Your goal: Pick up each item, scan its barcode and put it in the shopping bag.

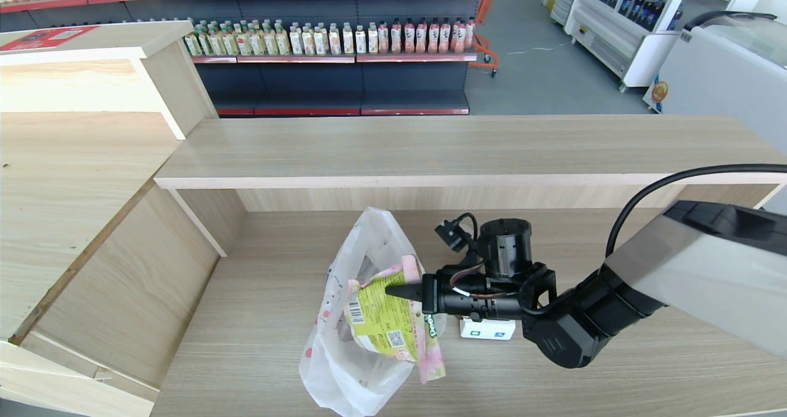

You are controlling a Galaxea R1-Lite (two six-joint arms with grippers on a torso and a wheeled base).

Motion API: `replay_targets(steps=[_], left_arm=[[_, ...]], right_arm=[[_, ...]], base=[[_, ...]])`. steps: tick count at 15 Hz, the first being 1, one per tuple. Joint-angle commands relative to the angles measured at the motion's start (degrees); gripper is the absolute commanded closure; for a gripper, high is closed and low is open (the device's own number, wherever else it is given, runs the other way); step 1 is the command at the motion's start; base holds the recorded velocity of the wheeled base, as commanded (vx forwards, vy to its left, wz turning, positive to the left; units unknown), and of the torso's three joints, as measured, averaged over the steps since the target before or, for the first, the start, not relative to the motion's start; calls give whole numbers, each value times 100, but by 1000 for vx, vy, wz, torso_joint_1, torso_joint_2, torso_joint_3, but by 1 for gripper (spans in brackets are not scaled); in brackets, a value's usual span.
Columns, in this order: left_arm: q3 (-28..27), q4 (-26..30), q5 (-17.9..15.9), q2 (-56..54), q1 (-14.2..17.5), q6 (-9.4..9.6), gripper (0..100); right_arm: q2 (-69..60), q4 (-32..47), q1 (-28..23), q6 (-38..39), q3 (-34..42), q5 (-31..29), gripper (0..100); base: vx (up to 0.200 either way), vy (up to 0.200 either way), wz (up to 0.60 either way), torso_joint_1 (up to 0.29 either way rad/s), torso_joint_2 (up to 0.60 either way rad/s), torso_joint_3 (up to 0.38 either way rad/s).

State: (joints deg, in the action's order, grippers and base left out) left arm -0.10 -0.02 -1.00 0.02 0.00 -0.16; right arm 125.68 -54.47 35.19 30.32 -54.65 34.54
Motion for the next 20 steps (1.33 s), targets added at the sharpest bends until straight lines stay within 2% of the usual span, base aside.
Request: replay_targets(steps=[1,6,10,13,14,16,17,19,20], left_arm=[[1,2,-6,-2,0,-2,0],[1,-6,3,-2,0,-2,0],[1,2,-6,-2,0,-2,0],[1,-6,3,-2,0,-2,0],[1,-6,3,-2,0,-2,0],[1,2,-6,-2,0,-2,0],[1,-6,-6,-2,0,-2,0],[1,2,-6,-2,0,-2,0],[1,-6,3,-2,0,-2,0]], right_arm=[[26,-2,-4,0,-11,1,0],[-176,6,-48,106,7,1,0],[-694,24,-232,897,209,1,0],[-2382,156,-601,897,1580,27,0],[-2690,156,-672,835,1774,53,0],[-4113,235,-1085,334,2521,18,0],[-4685,472,-1401,-501,2934,18,0],[-5871,1606,-2535,-3023,4164,-123,0],[-6416,1966,-3054,-3506,4656,-720,0]], base=[[0,0,0,0,0,0],[0,0,0,0,0,0],[0,0,0,0,0,0],[0,0,0,0,0,0],[0,0,0,0,0,0],[0,0,0,0,0,0],[0,0,0,0,0,0],[0,0,0,0,0,0],[0,0,0,0,0,0]])
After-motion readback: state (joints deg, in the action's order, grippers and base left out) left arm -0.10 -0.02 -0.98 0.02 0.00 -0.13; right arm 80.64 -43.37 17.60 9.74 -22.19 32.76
